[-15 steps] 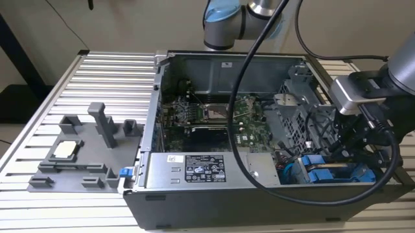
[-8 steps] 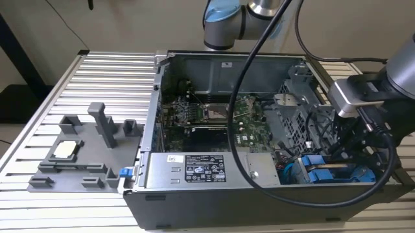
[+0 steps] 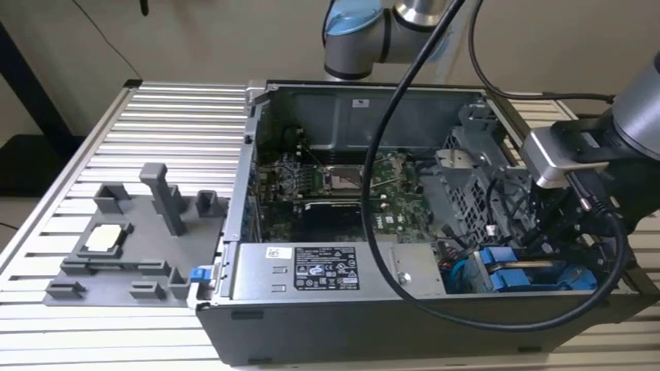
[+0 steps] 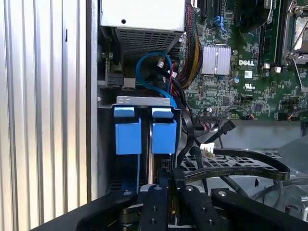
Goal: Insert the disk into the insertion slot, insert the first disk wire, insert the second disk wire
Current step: 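Insert the second disk wire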
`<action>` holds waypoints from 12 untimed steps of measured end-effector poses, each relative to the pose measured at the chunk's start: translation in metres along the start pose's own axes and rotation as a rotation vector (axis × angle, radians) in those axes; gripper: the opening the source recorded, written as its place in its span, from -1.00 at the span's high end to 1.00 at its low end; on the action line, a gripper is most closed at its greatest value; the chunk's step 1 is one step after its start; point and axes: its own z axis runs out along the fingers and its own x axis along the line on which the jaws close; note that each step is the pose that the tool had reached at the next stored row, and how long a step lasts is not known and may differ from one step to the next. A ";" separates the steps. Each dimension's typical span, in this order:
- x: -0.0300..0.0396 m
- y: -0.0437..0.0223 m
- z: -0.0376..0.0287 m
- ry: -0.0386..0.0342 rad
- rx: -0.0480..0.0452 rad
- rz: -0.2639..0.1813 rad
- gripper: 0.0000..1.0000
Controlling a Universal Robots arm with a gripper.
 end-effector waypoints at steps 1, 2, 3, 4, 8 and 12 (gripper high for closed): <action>0.0000 0.0000 0.0002 -0.0004 0.0001 0.000 0.68; 0.0001 0.0000 0.0004 -0.0005 0.0001 0.000 0.65; 0.0000 0.0000 0.0003 -0.0005 0.0001 0.000 0.65; -0.0001 0.0000 -0.0005 -0.0005 0.0000 0.000 0.52; -0.0014 -0.0004 -0.0119 -0.0002 0.0000 0.000 0.52; -0.0033 -0.0010 -0.0272 -0.0001 0.0001 0.000 0.52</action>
